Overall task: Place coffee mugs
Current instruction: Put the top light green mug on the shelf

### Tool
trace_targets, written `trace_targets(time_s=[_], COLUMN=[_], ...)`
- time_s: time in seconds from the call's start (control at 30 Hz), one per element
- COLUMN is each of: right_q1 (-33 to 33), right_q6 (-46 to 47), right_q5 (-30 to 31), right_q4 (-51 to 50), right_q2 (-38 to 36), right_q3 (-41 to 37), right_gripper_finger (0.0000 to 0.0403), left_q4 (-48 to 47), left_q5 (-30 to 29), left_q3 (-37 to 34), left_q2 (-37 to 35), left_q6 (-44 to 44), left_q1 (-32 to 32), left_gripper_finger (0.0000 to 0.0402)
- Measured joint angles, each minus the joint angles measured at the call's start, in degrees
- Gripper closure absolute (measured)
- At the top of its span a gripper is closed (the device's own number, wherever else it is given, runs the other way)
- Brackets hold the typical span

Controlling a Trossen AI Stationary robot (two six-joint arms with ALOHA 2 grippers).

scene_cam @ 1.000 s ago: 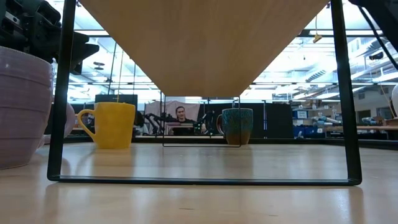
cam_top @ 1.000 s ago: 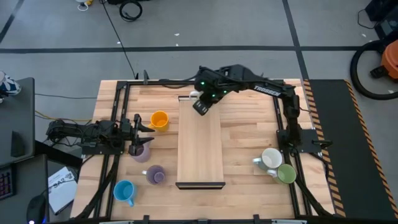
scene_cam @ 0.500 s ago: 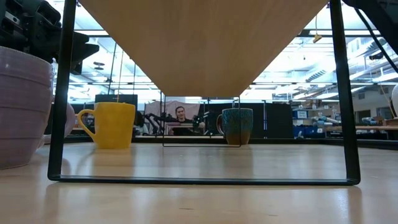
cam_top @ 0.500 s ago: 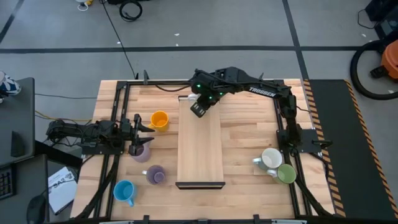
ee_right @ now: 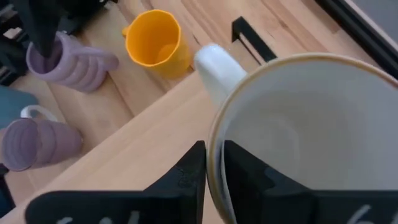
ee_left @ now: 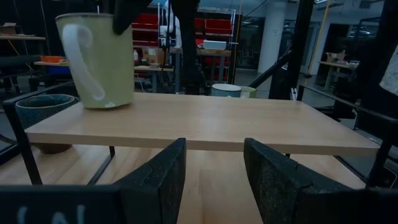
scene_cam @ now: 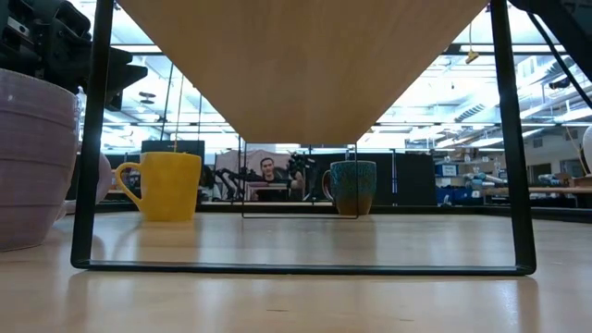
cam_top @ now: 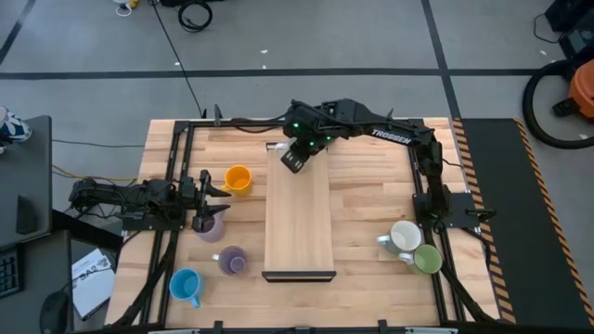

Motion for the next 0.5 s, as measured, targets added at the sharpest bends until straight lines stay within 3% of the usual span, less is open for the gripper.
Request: trace_targets(time_s=[0.17,0.5], right_q1=[-0.3,-0.3], right_q6=[0.0,0.0], right_q5=[-3.7,-4.2], right_q4=[0.8,0.8], right_q2=[0.0,0.0], right_q3=[0.0,0.0], right_gripper_finger=[0.0310,0.0255], left_q4=[0.0,0.0], left_q5=[0.0,0.0], left_q3=[0.0,0.0], left_q2=[0.0,0.0], left_q6=[0.0,0.0], left_q1=[0.0,0.0], left_gripper_finger=[0.0232,0.0232])
